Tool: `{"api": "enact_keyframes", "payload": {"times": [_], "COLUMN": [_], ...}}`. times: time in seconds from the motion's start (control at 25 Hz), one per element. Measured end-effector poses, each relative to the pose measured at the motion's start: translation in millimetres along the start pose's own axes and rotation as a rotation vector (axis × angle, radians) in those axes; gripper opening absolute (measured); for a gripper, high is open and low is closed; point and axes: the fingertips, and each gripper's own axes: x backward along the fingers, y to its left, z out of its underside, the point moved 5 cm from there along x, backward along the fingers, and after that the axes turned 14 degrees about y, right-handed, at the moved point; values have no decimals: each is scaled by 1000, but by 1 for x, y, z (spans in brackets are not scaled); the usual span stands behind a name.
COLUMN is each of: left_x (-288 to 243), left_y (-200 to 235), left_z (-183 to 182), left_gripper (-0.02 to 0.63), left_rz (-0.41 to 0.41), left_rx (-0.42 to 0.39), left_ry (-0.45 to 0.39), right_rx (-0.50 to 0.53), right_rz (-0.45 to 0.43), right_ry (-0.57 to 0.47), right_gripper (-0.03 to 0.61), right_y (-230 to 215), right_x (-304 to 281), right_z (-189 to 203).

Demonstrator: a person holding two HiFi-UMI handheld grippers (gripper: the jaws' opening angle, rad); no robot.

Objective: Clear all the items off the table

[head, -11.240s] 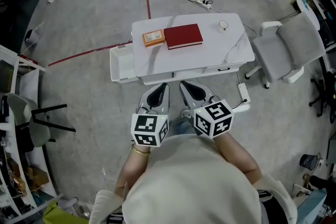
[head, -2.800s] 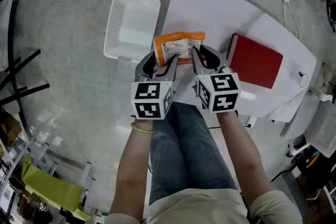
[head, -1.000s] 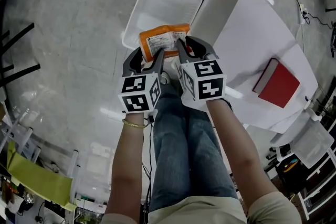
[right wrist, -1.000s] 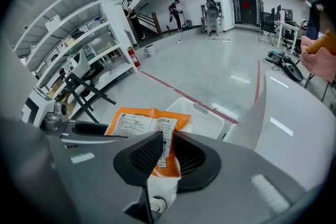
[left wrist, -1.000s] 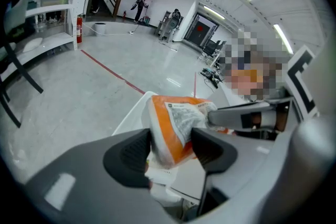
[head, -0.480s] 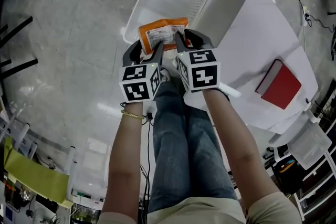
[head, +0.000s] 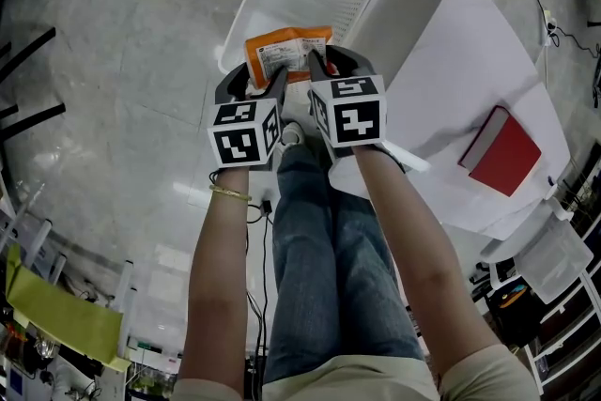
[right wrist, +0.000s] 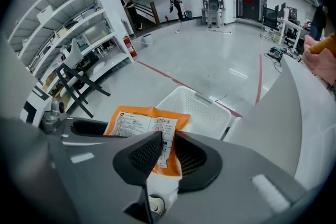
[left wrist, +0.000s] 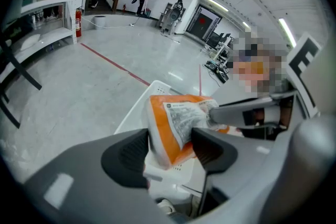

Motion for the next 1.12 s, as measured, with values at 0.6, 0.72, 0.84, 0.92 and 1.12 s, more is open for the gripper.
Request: {"api": "enact_keyframes", "payload": {"times": [0.6,0.72,0.84,0.92,1.12], "left_x": [2,4,7,10,20], "left_y": [2,-1,-6,-10,-16], "left_z": [-8,-9,-6,-5,-5], "left_gripper": [275,268,233,199,104], "left_rz": [20,18,14,12,2], "left_rx": [45,51,52,45,47], "left_ry": [1,-7,-7,-8,-26], "right_rx": [7,4,-4,-7,-12], "right_rz": [17,19,26,29,13], "right_ry": [-15,-26,-45,-58,-80], "right_gripper": [109,96,33,9,-2], "right_y": [-1,-2,-3,-2,0], "right_x": [6,11,18,23,36], "right_z": [-3,-4,-5,-6,-5]}}
